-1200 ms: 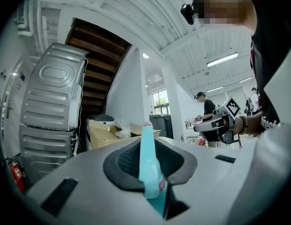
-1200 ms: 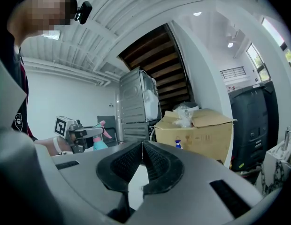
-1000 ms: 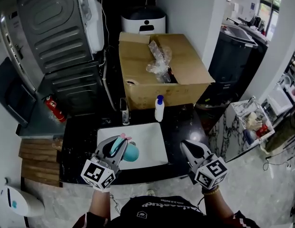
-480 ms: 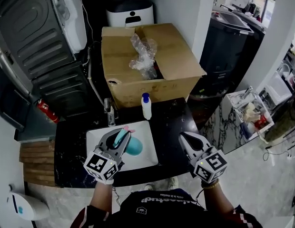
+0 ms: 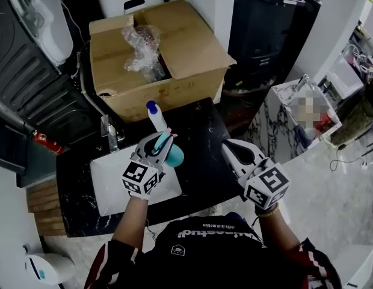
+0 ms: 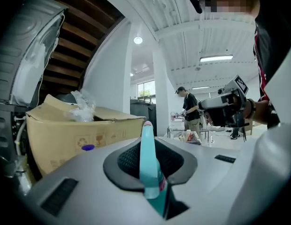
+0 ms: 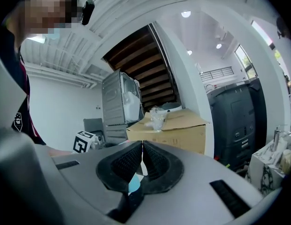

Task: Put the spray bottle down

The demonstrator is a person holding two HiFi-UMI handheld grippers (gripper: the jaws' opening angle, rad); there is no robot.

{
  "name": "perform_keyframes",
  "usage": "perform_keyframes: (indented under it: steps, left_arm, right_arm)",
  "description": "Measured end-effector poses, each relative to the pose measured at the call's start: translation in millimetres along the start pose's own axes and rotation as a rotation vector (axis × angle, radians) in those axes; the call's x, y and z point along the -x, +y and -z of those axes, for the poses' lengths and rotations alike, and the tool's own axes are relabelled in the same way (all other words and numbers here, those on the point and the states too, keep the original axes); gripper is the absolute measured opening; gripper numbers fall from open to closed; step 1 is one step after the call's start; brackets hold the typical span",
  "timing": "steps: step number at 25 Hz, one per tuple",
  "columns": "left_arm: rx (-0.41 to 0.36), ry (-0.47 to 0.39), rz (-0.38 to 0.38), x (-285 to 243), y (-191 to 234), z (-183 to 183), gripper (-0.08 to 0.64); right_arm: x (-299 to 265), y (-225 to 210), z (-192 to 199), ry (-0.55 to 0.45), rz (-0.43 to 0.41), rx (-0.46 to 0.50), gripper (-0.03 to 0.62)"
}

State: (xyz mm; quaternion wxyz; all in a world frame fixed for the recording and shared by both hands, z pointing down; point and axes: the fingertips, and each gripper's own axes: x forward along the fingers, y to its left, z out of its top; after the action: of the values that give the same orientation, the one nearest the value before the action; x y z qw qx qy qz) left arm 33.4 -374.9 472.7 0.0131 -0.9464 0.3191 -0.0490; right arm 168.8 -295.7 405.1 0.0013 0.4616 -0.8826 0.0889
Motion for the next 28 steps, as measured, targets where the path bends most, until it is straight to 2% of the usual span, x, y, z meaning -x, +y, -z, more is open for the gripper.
perform_keyframes:
  steps: [8, 15, 19, 26, 28]
  left_arm:
    - [-0.032, 0.020, 0.109, -73, -45, 27, 0.072]
    - [-0.068, 0.039, 0.194, -93, -79, 42, 0.072]
    - [-0.078, 0.065, 0.207, -95, -86, 54, 0.072]
    - [-0.059, 0.032, 0.220, -93, -90, 57, 0.074]
    - [-0.041, 0.029, 0.228, -94, -90, 57, 0.142]
  right_arm:
    - [33, -39, 1, -0.012, 0.096, -0.047, 0.040]
    - [62, -54, 7, -0.010, 0.178, -0.053, 0.040]
    - [71, -58, 12, 0.028, 0.220, -0.030, 0.040]
    - [76, -53, 12, 0.012, 0.224, -0.045, 0.040]
    - [75, -51, 11, 0.008, 0.219, -0.045, 0.040]
